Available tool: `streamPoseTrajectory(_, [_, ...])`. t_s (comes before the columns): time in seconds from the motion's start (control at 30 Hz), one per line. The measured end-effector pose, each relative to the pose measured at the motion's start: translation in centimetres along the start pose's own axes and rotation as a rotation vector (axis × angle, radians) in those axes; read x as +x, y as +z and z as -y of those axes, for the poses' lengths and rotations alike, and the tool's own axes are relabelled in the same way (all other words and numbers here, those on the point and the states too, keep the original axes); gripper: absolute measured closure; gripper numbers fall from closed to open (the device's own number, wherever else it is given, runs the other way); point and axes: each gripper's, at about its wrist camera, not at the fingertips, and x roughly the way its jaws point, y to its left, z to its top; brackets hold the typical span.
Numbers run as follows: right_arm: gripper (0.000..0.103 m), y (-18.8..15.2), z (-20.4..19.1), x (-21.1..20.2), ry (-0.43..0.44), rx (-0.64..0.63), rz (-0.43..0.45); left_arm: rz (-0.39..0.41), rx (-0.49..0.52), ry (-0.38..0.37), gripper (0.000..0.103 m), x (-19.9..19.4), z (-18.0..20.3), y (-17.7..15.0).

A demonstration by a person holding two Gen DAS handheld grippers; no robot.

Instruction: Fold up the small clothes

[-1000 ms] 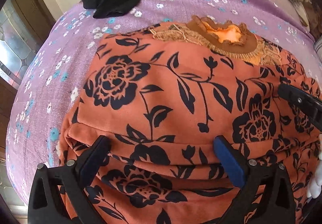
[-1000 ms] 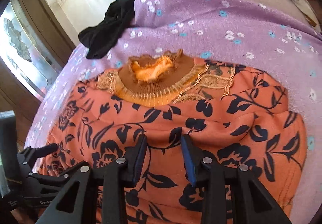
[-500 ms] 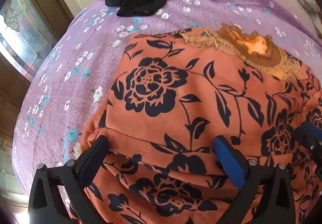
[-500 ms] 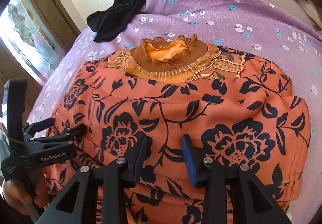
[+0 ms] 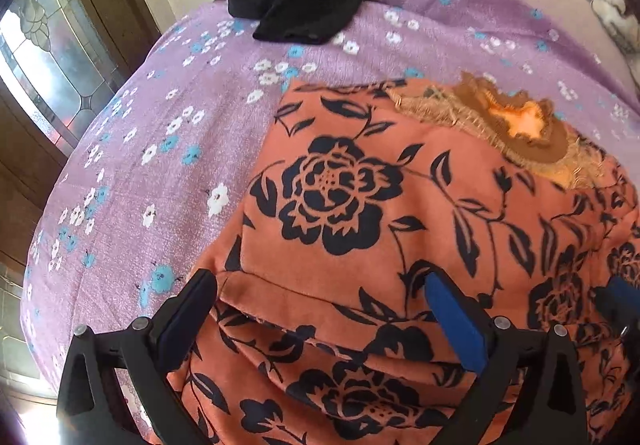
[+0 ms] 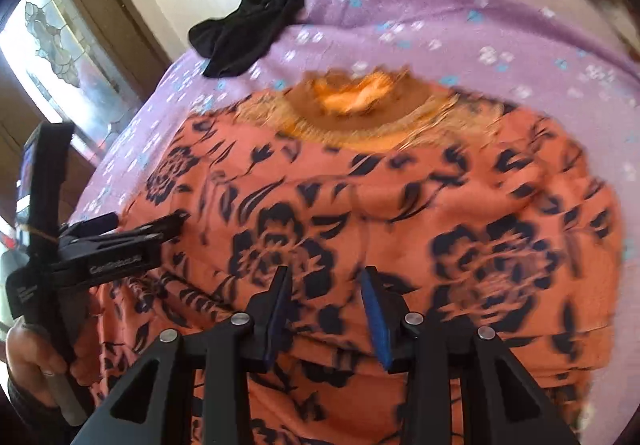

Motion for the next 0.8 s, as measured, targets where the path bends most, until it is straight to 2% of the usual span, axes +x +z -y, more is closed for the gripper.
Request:
streamPoseTrajectory(0.07, [0.064,0.3,2.0,-1.4,-0.065,0.035,0.058,0.015,0.002,-0.018,0.0,-0.2,0.0,0.1])
streamPoseTrajectory(0.13, [0.064,0.7,4.7,-2.0,-0.146,0.083,0.072,0.004,0.013,-0.01,0.0,0.2,0.2,0.2])
streamPoseTrajectory(0.2, [0.063,0.6,7.7,-0.9,-0.172,0.152,0.011,-0.038,0.031,-0.01,0.0,1.2,0.6,0.1])
streamPoseTrajectory(0.27, [0.065,0.1,9.6,0.9,-0.155,0.214,-0.057,-0.08,0.068,0.007,0.0,2.0,1.5,-0.2])
streamPoseTrajectory(0.4, [0.064,0.9,8.5,-0.2,-0.162,0.166,0.009,-0.051,0.059,0.013,0.0,1.5,1.6,-0.1])
streamPoseTrajectory(0.5, [0.064,0.8,6.8,-1.2,-0.102,0.138,0.042,0.031,0.047,0.056,0.0,0.1,1.2,-0.1])
streamPoseTrajectory(0.57, [0.064,0.4,5.6,-1.2,-0.071,0.096,0.027,0.09,0.057,0.092,0.0,-0.8,1.2,0.0])
streamPoseTrajectory(0.63, [0.064,0.2,4.9,0.3,-0.06,0.084,-0.039,0.07,0.062,0.097,0.0,-0.2,1.3,0.0])
streamPoseTrajectory(0.67, [0.064,-0.1,4.9,1.6,-0.058,0.091,-0.097,0.019,0.072,0.093,0.0,0.9,1.6,-0.1])
streamPoseTrajectory(0.7, [0.063,-0.2,4.9,2.3,-0.071,0.085,-0.107,-0.019,0.08,0.086,0.0,1.9,1.7,-0.1])
streamPoseTrajectory(0.8, [0.063,0.7,4.0,1.5,-0.09,0.043,-0.063,0.016,0.08,0.092,0.0,1.7,2.0,0.2])
